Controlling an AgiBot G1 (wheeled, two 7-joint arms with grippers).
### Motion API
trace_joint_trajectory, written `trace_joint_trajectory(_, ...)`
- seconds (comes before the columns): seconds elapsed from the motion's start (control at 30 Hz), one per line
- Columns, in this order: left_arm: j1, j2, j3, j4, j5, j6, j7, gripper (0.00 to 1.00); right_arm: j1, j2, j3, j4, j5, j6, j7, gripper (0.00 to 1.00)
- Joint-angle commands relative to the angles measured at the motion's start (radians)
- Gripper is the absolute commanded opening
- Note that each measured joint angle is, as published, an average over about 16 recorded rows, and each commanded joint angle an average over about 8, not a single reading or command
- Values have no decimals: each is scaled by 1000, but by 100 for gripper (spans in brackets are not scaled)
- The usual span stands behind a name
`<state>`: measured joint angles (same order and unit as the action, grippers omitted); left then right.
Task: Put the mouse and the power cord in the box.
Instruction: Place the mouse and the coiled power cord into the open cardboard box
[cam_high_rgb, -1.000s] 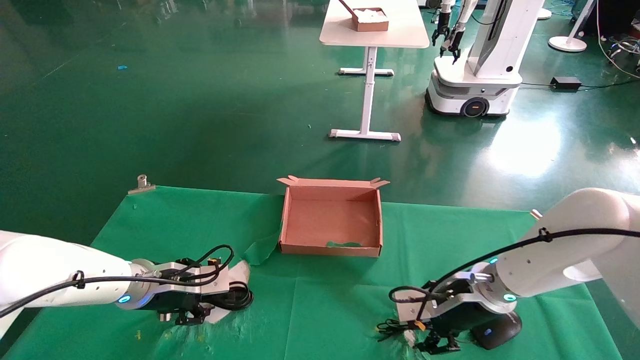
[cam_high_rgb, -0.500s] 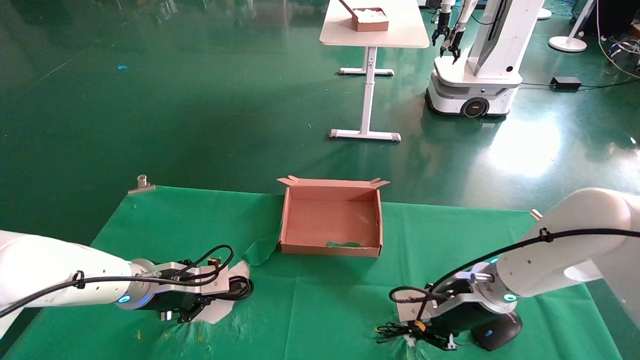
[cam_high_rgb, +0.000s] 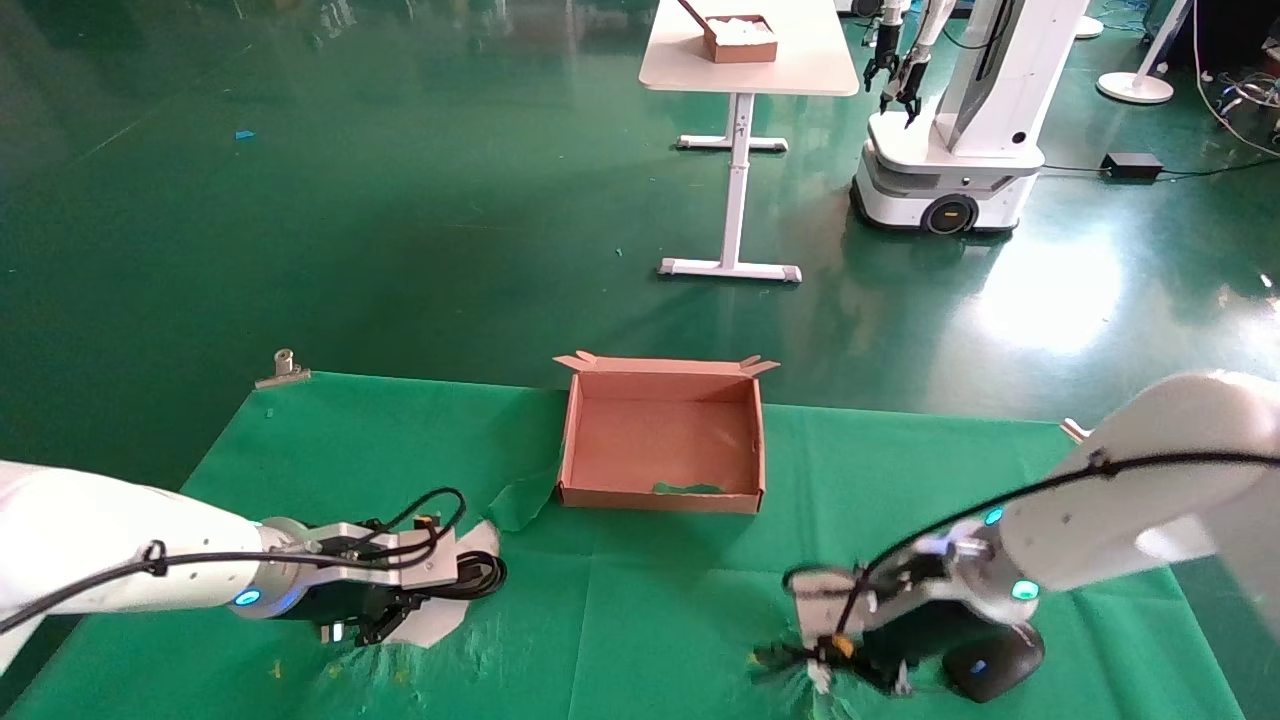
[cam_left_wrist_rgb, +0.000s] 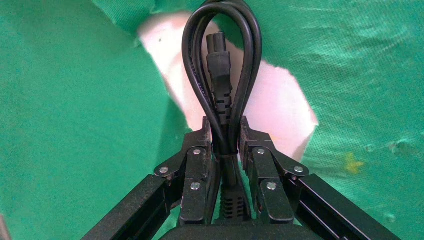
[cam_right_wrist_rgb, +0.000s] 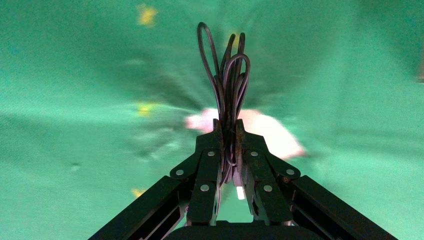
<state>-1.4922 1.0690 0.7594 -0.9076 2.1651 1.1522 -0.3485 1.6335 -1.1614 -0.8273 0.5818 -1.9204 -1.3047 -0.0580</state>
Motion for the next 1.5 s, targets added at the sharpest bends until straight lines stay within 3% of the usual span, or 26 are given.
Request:
trace_joint_trajectory(0.03,-12,-4,-8,2,-9,6,-8,0,11,7,9,7,8,4,-1,0)
trace_joint_trajectory(0.3,-125,45,-91,-26,-158,38,-37,0,114,51,59,-13,33,52,11,0)
trace_joint_trajectory(0.57,-176,186,-121,27,-215,-58,-5,0,227,107,85,-66,22,88,4,0)
trace_joint_trajectory(0.73,-147,275,-68,106,-186,-203,93,0,289,139,87,-71,3,86,0,0)
trace_joint_trajectory(0.9,-114,305,72,161,-165,-390,166,2,338,170,84,-58,-17,77,3,0)
trace_joint_trajectory(1.17,-116,308,316,192,-185,-596,144,100,366,200,77,-46,-44,80,-2,0)
trace_joint_trajectory(1.5,-160,307,490,203,-266,-668,64,100,367,207,80,-34,-38,66,5,0)
